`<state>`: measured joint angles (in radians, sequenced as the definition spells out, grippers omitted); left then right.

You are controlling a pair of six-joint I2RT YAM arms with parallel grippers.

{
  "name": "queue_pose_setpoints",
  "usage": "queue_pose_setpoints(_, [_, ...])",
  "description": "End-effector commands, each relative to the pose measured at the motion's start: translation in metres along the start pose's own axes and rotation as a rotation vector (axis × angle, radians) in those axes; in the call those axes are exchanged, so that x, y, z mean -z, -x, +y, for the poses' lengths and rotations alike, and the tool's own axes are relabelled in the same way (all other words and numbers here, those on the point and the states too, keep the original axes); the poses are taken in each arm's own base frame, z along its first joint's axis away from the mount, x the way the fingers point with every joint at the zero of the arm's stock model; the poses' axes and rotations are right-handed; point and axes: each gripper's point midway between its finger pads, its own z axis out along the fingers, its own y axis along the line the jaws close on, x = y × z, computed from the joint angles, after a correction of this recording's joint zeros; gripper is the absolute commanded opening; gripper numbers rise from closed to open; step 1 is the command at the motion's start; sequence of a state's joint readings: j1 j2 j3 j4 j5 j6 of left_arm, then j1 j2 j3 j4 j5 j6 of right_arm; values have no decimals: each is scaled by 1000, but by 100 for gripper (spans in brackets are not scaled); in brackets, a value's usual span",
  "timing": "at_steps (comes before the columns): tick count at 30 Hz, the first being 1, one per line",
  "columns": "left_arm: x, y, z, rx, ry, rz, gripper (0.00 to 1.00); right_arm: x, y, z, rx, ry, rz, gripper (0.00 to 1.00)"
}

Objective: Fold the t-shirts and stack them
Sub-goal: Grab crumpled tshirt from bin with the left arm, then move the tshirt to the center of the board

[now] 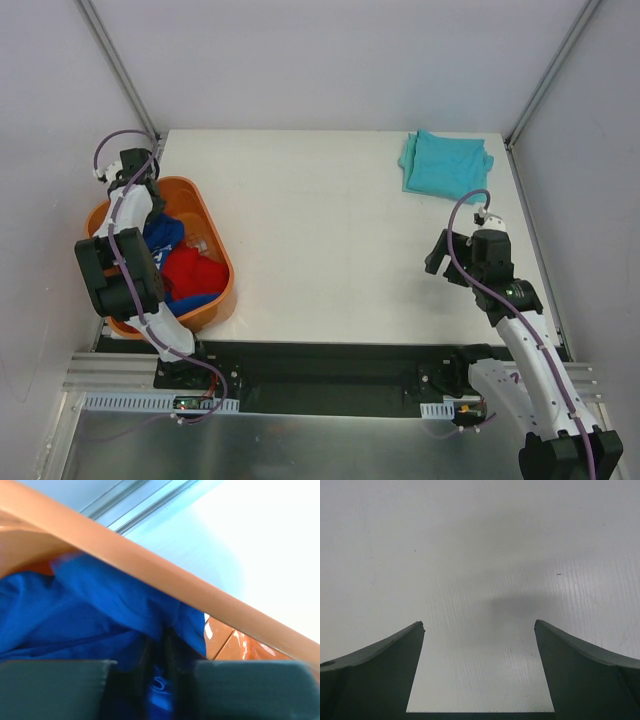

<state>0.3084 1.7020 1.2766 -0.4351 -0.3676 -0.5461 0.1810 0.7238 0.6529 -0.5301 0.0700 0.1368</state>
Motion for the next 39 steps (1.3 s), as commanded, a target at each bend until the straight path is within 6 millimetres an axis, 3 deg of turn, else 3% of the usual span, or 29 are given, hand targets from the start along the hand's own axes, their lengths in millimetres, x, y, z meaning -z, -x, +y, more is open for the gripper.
queue_pose_setpoints(1, [5,2,-7,-1,-56,-11,0,9,20,14,15,55,-53,97])
queue_pose_setpoints(3, [14,3,-7,10,-80,-20,0,8,18,16,15,66,-51,97])
queue_pose_setpoints(6, [48,15,-11,74,-165,-68,0,9,18,18,21,81,-52,97])
queue_pose_setpoints(7, [72,26,-13,110,-223,-109,0,10,18,18,20,85,-56,97])
queue_pose_setpoints(9, [98,32,-16,165,-294,-136,0,11,17,20,20,101,-62,97])
queue_pose_setpoints(10, [129,42,-16,193,-364,-187,0,13,19,21,19,108,-76,97])
queue_pose_setpoints(12, [165,57,-15,239,-436,-263,0,17,15,28,23,159,-78,97])
queue_pose_setpoints(16, [283,94,-16,259,-742,-473,0,22,11,31,32,196,-91,97])
queue_pose_setpoints(19, [381,96,-44,110,-1133,-529,0,23,6,29,35,199,-97,97])
queue_pose_setpoints(20, [432,87,-53,14,-1326,-515,0,23,4,28,35,199,-95,97])
queue_pose_setpoints(21, [464,85,-56,-44,-1448,-527,0,25,5,28,36,201,-104,97])
queue_pose_setpoints(22, [478,84,-64,-80,-1526,-498,0,25,4,28,38,202,-104,97])
queue_pose_setpoints(23, [514,84,-62,-106,-1627,-505,0,25,2,27,38,202,-99,97])
queue_pose_setpoints(24, [538,69,-66,-179,-1733,-456,0,27,2,28,41,211,-107,97])
queue_pose_setpoints(25, [549,70,-76,-207,-1791,-443,0,27,0,28,41,214,-104,97])
queue_pose_setpoints(26, [579,69,-73,-244,-1860,-470,0,27,-1,28,40,218,-106,97])
queue_pose_setpoints(27, [593,53,-87,-299,-1947,-395,0,29,-1,28,40,225,-114,97])
queue_pose_setpoints(28, [605,52,-90,-316,-1986,-395,0,29,-3,27,41,223,-115,97])
queue_pose_setpoints(29, [636,47,-84,-348,-2069,-410,0,29,-3,27,42,221,-118,97])
queue_pose_setpoints(30, [645,32,-102,-390,-2137,-324,0,30,-3,26,40,220,-127,97])
queue_pose_setpoints(31, [669,32,-96,-405,-2197,-346,0,30,-3,26,40,221,-130,97])
queue_pose_setpoints(32, [677,29,-101,-409,-2230,-319,0,31,-3,26,41,222,-129,97])
queue_pose_setpoints(33, [677,16,-125,-435,-2261,-236,0,32,-3,26,42,226,-138,97])
queue_pose_setpoints(34, [698,18,-118,-436,-2316,-248,0,33,-3,26,38,227,-140,97])
queue_pose_setpoints(35, [703,16,-124,-438,-2338,-224,0,33,-3,27,41,233,-143,97])
queue_pose_setpoints(36, [696,9,-150,-444,-2338,-172,0,34,-2,27,43,237,-151,97])
queue_pose_setpoints(37, [717,5,-143,-447,-2399,-181,0,35,-1,28,40,245,-156,97])
queue_pose_setpoints(38, [721,2,-149,-441,-2412,-171,0,35,-2,29,41,249,-157,97])
queue_pose_setpoints(39, [717,-7,-167,-439,-2410,-132,0,35,-2,28,42,248,-158,97])
